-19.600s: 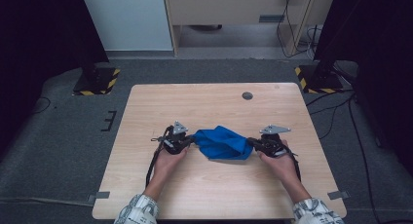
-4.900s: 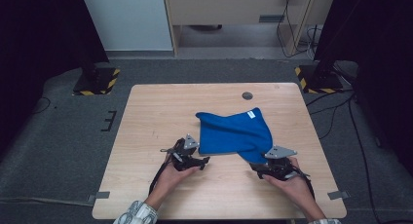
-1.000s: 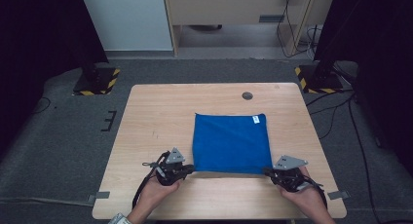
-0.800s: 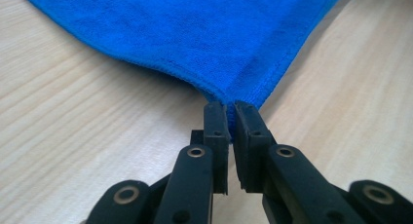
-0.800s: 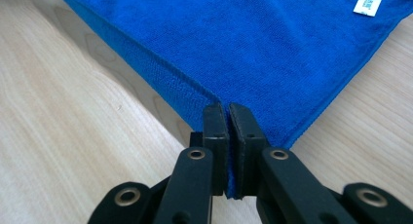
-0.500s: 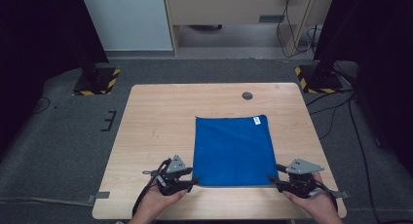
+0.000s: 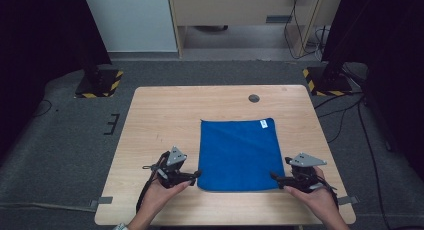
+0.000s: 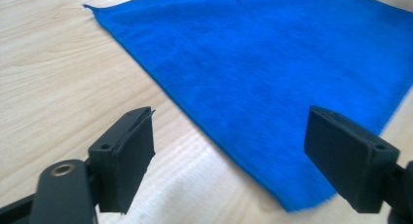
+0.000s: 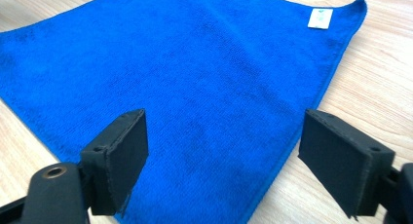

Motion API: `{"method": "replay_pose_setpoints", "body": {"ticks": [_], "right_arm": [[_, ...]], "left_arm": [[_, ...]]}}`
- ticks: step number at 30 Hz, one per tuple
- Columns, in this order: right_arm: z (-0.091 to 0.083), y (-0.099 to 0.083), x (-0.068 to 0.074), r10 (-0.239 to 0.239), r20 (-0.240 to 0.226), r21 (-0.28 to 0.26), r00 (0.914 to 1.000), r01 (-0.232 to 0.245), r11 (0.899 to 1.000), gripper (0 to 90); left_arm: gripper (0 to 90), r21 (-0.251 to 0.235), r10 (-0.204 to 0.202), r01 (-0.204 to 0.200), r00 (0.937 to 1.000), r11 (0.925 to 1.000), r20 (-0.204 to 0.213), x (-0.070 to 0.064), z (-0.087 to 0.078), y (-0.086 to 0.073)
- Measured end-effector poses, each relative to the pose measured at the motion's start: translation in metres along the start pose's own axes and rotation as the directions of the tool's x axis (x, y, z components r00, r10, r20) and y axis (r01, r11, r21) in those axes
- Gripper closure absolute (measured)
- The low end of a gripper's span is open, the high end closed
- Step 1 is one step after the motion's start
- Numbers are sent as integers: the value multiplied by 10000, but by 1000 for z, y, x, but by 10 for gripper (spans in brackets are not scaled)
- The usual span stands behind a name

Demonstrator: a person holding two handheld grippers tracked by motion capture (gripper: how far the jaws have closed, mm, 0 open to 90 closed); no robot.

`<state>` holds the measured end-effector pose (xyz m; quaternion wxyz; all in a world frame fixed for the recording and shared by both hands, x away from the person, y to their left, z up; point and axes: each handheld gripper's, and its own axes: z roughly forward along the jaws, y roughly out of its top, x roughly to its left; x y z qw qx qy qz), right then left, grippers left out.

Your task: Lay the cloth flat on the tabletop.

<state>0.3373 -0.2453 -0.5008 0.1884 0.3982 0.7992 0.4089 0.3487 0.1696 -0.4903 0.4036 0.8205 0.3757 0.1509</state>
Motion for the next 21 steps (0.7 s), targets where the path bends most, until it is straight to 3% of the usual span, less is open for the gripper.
{"method": "replay_pose_setpoints", "body": {"ticks": [7,10,14,21], "right_arm": [[16,9,3,185,-191,155,9996,-182,9997,127],[25,18,8,20,-265,205,9996,-15,9998,119],[39,26,19,-251,-654,285,9975,270,9992,109],[60,45,43,-634,-1168,438,9911,689,9967,112]], "left_arm": [[117,-153,-43,41,9999,9999,-152,14,7,4],[100,-26,-16,15,9997,10000,-224,22,13,4],[75,-232,-103,98,9998,9997,-184,29,12,3],[72,-174,-226,219,9989,9996,-420,39,7,-2]]}}
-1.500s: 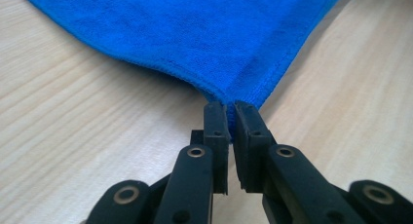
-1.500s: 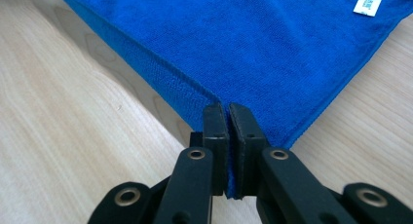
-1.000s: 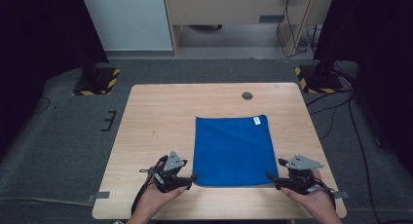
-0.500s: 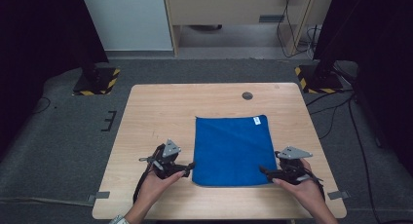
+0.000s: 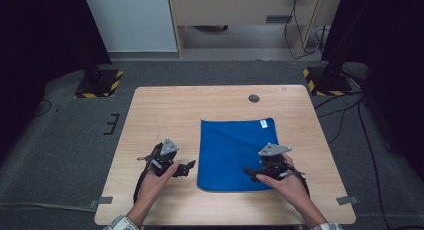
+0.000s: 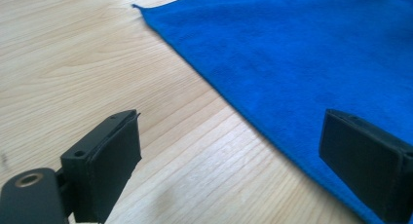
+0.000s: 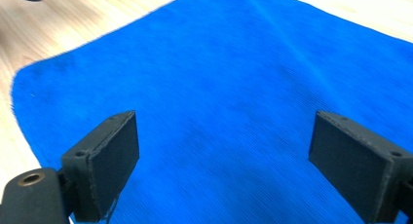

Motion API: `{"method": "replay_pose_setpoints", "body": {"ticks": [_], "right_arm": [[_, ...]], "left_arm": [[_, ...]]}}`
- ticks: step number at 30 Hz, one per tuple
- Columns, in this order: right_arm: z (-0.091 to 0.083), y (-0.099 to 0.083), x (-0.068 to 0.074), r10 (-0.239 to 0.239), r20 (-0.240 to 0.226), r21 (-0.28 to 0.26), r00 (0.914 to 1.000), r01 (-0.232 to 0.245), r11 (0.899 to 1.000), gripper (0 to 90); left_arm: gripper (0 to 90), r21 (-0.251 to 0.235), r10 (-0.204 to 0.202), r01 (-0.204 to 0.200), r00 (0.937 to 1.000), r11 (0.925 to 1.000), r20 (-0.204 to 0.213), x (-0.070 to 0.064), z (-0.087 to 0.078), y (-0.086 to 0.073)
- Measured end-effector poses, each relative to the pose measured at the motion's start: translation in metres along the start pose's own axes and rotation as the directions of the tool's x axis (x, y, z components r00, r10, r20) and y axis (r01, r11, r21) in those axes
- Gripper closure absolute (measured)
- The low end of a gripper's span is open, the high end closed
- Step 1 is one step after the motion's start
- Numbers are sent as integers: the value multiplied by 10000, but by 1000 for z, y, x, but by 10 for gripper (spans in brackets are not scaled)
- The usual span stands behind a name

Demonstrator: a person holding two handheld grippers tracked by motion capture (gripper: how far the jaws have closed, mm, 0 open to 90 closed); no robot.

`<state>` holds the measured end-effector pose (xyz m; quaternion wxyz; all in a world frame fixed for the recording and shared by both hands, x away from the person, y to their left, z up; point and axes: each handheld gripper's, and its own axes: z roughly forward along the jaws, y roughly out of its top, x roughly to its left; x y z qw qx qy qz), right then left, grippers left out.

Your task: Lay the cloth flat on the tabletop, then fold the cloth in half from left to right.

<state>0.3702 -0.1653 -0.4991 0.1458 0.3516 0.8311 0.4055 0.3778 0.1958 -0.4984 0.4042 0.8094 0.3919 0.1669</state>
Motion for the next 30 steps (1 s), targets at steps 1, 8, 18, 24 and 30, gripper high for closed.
{"method": "replay_pose_setpoints", "body": {"ticks": [1,8,18,24,30], "right_arm": [[2,3,3,-76,-65,29,9999,76,10000,115],[17,20,23,-473,-408,113,9980,478,9988,125],[39,30,44,-521,-845,242,9951,543,9982,183],[49,39,68,-772,-1309,281,9884,815,9963,263],[57,40,89,-1206,-1610,482,9796,1299,9904,365]], "left_arm": [[72,-24,-23,23,10000,10000,-50,1,-1,0],[72,-146,-239,236,9995,9996,-219,12,-4,-1],[72,-236,-333,324,9986,9992,-413,23,-3,10],[72,-174,-261,249,9971,9995,-711,29,-2,5],[72,-21,-333,332,9942,9994,-1026,35,-3,-4]]}}
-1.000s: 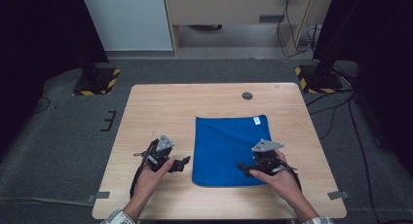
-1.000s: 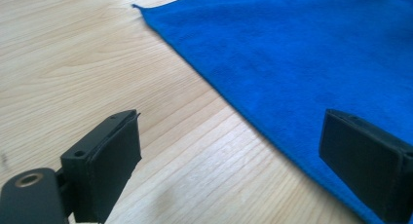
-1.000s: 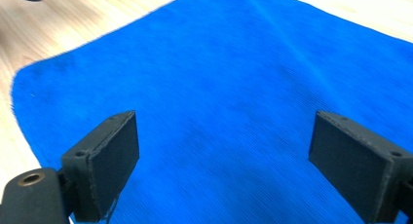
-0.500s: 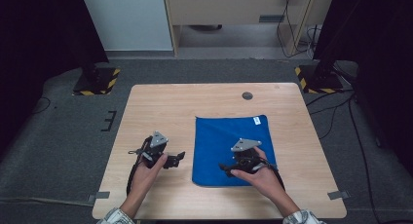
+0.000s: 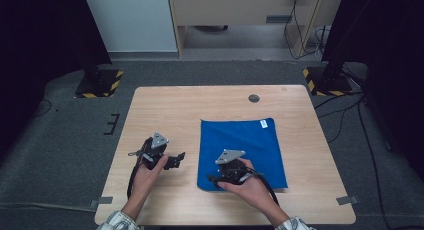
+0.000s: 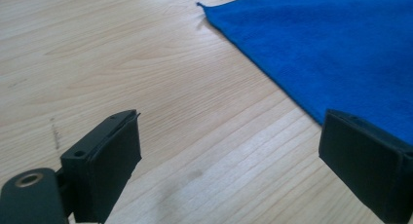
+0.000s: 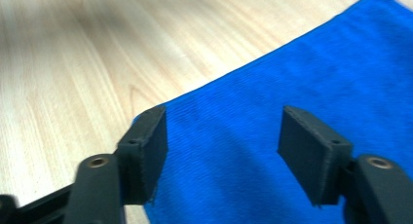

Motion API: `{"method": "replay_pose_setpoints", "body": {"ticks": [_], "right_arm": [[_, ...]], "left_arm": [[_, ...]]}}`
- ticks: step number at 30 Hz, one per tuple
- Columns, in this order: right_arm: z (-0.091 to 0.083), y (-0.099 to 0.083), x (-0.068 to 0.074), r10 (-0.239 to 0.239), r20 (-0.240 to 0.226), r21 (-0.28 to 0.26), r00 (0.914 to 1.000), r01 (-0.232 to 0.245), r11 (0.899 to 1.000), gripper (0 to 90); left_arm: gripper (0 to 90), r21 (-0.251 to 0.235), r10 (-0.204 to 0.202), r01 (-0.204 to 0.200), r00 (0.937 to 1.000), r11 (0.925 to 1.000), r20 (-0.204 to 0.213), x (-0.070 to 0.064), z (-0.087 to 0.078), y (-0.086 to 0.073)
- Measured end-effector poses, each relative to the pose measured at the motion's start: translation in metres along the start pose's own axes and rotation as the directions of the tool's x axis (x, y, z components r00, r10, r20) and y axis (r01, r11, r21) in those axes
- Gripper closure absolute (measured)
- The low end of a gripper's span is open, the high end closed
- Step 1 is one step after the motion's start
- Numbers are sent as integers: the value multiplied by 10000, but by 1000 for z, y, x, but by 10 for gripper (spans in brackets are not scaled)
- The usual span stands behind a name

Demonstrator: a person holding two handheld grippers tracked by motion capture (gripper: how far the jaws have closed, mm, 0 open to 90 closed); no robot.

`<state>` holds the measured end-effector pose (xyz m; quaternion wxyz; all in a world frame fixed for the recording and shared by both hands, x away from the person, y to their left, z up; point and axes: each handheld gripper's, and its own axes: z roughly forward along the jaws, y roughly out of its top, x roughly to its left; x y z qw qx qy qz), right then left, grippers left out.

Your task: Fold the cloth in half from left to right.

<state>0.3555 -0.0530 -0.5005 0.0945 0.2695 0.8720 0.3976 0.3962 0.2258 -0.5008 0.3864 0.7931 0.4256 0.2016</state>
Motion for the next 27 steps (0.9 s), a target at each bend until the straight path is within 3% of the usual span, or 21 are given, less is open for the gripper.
{"method": "replay_pose_setpoints", "body": {"ticks": [8,11,17,22,27], "right_arm": [[9,-4,14,-357,-464,32,9983,359,9994,600],[11,-5,19,-452,-567,12,9974,454,9990,643],[21,-6,31,-524,-723,79,9960,531,9986,567],[30,-10,41,-957,-596,535,9936,989,9937,523],[30,-12,36,-881,-272,449,9957,892,9950,738]], "left_arm": [[72,98,46,-43,9996,9999,-293,3,2,-4],[72,81,81,-79,9996,9999,-275,2,2,-4],[72,75,89,-87,9996,9999,-273,2,2,-4],[72,7,94,-94,9997,10000,-233,2,1,-1],[73,-136,8,-6,9999,9999,100,-1,1,9]]}}
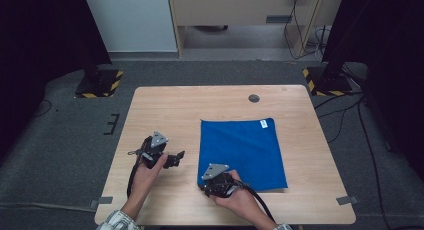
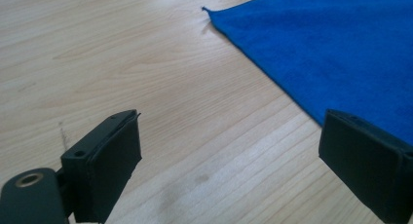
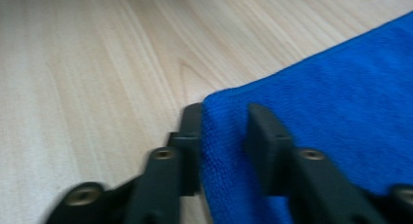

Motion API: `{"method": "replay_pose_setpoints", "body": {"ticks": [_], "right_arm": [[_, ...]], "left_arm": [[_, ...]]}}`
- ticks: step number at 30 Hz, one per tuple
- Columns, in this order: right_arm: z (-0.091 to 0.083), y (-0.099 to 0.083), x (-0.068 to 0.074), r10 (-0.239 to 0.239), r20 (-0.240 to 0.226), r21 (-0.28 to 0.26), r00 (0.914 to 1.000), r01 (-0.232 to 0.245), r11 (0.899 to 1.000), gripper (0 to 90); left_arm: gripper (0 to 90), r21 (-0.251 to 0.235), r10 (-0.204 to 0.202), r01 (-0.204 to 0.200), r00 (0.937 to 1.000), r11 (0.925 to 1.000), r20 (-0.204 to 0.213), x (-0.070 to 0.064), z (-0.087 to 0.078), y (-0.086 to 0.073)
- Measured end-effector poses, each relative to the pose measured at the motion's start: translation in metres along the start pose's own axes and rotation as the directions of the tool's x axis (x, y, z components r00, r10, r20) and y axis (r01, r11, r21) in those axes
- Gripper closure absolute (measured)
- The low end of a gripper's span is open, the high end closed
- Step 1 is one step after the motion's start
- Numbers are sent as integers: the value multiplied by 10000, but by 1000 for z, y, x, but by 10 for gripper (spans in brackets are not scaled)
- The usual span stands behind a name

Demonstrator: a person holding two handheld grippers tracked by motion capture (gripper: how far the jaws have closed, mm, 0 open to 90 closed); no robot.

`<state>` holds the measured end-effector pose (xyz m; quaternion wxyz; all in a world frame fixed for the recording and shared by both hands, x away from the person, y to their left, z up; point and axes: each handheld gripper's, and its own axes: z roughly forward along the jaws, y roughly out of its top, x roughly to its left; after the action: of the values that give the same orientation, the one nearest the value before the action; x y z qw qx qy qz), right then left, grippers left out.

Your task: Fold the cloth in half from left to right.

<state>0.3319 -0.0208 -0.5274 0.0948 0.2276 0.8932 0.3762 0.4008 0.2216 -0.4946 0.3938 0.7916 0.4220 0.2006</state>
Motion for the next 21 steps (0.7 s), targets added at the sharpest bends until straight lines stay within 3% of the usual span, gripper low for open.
{"method": "replay_pose_setpoints", "body": {"ticks": [3,9,10,16,21], "right_arm": [[-1,-1,-4,245,81,-124,9997,-244,9996,845],[-2,-2,-2,364,-6,-314,9993,-364,9988,863],[-3,-2,-1,378,-41,-327,9993,-379,9987,862],[-4,0,1,393,-191,-443,9990,-401,9982,863],[-4,2,1,413,-236,-365,9989,-421,9984,865]], "left_arm": [[73,-68,78,-76,9997,9999,218,0,3,10],[93,-13,20,-20,9994,10000,352,6,23,28],[105,139,-110,106,9994,9998,317,10,36,34],[135,565,-335,326,9993,9979,143,18,77,47],[171,660,-463,460,9989,9968,36,22,100,57]]}}
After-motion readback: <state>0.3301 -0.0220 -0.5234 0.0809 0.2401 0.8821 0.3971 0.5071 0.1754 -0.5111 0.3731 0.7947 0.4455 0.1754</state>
